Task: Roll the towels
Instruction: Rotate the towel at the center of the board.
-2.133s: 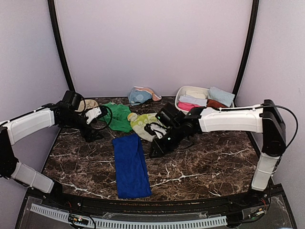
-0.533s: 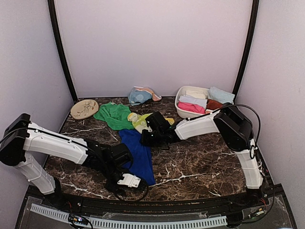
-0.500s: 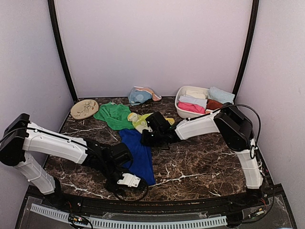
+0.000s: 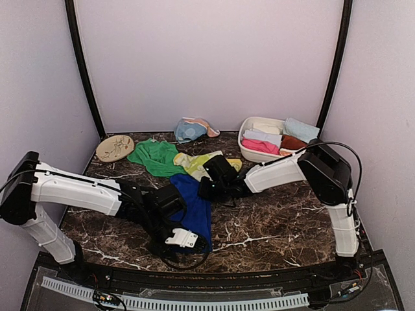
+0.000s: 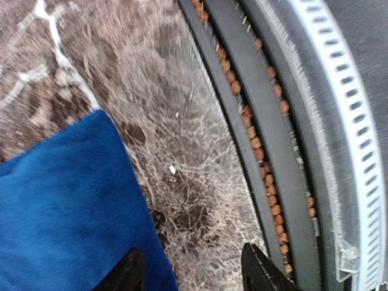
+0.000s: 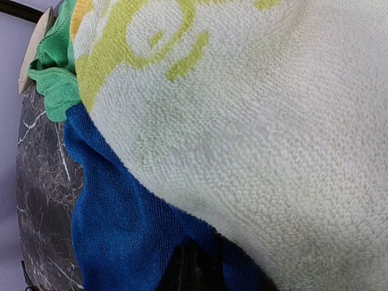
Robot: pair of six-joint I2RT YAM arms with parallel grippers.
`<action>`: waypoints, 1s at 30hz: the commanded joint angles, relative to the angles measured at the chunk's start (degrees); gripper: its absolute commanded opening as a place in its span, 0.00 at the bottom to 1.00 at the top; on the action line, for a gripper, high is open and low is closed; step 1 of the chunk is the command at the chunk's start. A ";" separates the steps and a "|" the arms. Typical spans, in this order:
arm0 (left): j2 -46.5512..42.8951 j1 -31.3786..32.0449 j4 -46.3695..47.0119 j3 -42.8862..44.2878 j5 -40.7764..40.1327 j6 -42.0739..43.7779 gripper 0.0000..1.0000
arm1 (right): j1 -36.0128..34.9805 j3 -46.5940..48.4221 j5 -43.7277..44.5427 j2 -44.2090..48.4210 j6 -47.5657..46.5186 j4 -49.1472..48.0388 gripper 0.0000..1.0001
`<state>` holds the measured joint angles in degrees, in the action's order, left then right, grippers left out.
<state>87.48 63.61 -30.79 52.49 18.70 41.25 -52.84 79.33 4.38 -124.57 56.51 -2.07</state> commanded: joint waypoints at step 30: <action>-7.59 -7.69 -5.51 -4.32 5.14 2.77 0.57 | 0.02 -4.51 -3.17 3.15 -5.44 2.63 0.15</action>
<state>80.42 56.71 -34.28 47.68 22.81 42.83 -52.82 74.81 3.60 -121.54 55.86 -3.53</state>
